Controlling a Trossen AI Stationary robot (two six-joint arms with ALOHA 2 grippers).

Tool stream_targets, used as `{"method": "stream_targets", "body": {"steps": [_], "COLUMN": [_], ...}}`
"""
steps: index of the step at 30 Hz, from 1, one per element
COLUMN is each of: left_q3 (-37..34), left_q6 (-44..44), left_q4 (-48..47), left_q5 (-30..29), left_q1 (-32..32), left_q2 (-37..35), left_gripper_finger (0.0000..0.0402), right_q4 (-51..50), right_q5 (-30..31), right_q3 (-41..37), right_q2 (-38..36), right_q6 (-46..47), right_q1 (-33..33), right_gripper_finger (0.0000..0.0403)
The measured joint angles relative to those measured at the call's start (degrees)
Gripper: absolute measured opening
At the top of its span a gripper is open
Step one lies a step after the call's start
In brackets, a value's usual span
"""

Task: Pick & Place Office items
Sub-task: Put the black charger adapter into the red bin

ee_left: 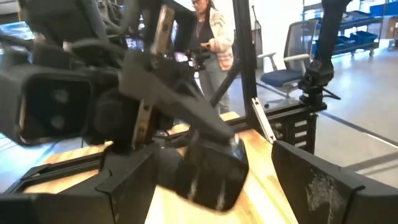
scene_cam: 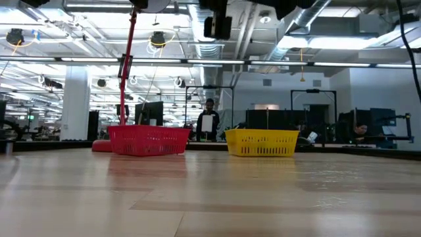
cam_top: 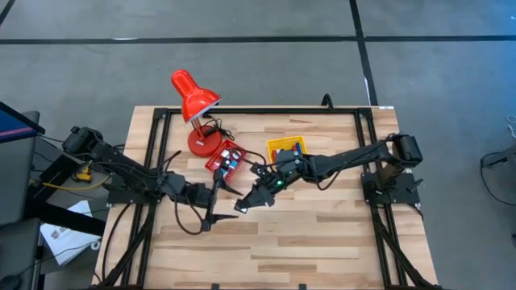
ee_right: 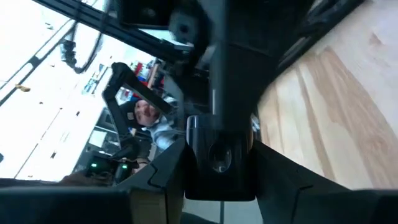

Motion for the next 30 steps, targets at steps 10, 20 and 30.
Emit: {"method": "stream_targets", "body": {"steps": [10,20,30], "left_q3": [0.00,0.00,0.00], "left_q6": [-0.03,0.15,1.25], "left_q4": [-0.72,-0.53,-0.74], "left_q5": [0.34,0.12,0.11], "left_q1": [0.00,0.00,0.02], "left_q2": [0.02,0.02,0.00], "left_gripper_finger": [0.0301,0.0240,0.0152], "right_q4": [1.68,1.80,1.62], "right_q5": [0.41,1.47,1.89], "right_q3": [0.04,0.02,0.02], "right_q2": [-0.15,-0.15,-0.15], "right_q6": [0.27,0.38,0.71], "right_q1": [-0.33,-0.31,-0.52], "right_gripper_finger": [0.0141,0.0141,0.0151]}}
